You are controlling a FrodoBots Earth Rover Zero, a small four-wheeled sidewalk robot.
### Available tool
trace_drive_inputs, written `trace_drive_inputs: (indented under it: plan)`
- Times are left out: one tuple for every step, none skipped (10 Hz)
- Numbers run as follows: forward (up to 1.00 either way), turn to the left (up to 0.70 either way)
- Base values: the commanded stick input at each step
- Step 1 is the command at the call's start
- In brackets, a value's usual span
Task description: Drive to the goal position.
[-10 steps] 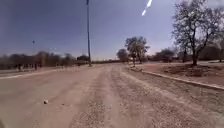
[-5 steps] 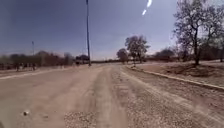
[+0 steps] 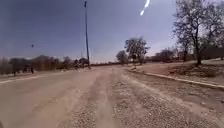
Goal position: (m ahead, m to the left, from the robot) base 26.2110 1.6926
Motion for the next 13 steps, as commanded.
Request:
trace_drive_inputs:
  plan:
    - [0.85, 0.00]
    - [0.85, 0.00]
    - [0.85, 0.00]
    - [0.85, 0.00]
    - [0.85, 0.00]
    - [0.85, 0.00]
    - [0.85, 0.00]
    - [0.85, 0.00]
    - [0.85, 0.00]
    - [0.85, 0.00]
    - [0.85, 0.00]
    - [0.85, 0.00]
    - [0.85, 0.00]
